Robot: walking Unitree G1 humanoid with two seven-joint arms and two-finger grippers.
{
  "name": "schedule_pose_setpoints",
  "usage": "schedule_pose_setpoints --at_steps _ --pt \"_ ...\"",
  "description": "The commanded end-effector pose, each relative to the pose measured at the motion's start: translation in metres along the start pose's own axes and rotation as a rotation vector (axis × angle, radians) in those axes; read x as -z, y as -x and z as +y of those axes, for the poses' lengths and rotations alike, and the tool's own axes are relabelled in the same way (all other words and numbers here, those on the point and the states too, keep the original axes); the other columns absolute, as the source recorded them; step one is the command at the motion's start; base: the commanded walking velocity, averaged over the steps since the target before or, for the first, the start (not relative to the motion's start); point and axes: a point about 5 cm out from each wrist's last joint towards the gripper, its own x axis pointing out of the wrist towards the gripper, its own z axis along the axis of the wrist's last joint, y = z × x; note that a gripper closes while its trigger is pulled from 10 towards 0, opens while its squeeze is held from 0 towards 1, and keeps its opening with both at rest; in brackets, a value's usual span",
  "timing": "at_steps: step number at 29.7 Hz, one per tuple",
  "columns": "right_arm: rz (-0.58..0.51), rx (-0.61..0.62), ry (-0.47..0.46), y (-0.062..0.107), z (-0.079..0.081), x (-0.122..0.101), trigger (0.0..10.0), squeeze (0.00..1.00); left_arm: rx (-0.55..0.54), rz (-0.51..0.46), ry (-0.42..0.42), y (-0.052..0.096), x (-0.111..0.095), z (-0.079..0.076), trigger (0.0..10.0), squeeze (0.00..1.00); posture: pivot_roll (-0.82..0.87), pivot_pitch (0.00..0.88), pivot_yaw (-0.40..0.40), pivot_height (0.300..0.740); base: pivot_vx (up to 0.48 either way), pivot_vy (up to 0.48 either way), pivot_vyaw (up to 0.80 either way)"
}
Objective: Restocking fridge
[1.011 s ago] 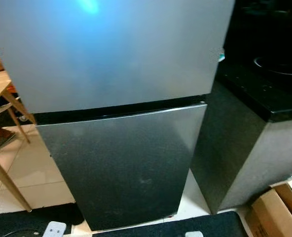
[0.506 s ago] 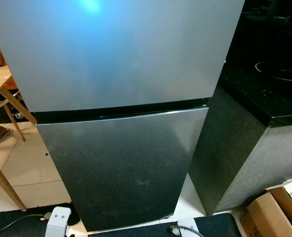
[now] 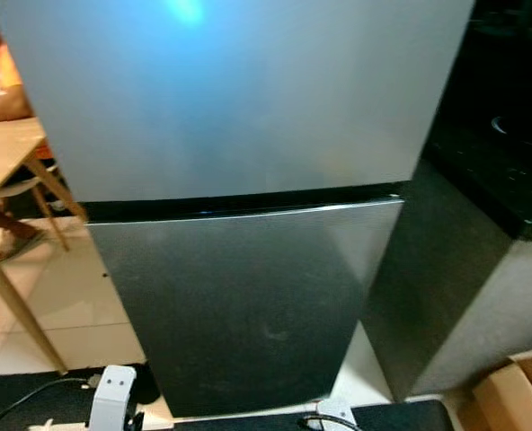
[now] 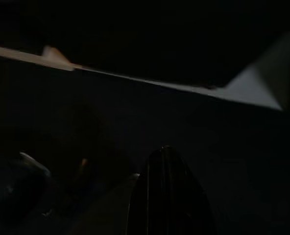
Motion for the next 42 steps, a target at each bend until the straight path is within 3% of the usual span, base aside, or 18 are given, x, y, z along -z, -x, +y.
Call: schedule_pose_setpoints --at_steps 1,26,31,42 --pt "-0.001 -0.012 0.024 0.000 0.001 -0.001 10.0 0.00 0.005 0.002 -0.025 0.001 0.003 -0.003 10.0 0.00 -0.07 0.032 0.018 0.734 0.000 0.000 0.80" --pt "-0.035 -0.026 0.021 0.000 0.000 -0.006 10.0 0.00 0.040 -0.045 -0.019 -0.003 -0.012 -0.013 10.0 0.00 -0.08 0.039 0.027 0.734 0.000 0.000 0.80" --pt "-0.031 -0.017 0.009 0.001 -0.001 -0.003 10.0 0.00 0.069 -0.062 -0.068 -0.004 -0.016 -0.016 10.0 0.00 -0.08 0.040 0.031 0.734 0.000 0.000 0.80" --pt "-0.032 -0.009 -0.009 0.001 -0.001 0.000 10.0 0.00 0.085 -0.069 -0.084 -0.005 -0.019 -0.017 10.0 0.00 -0.08 0.046 0.044 0.734 0.000 0.000 0.80"
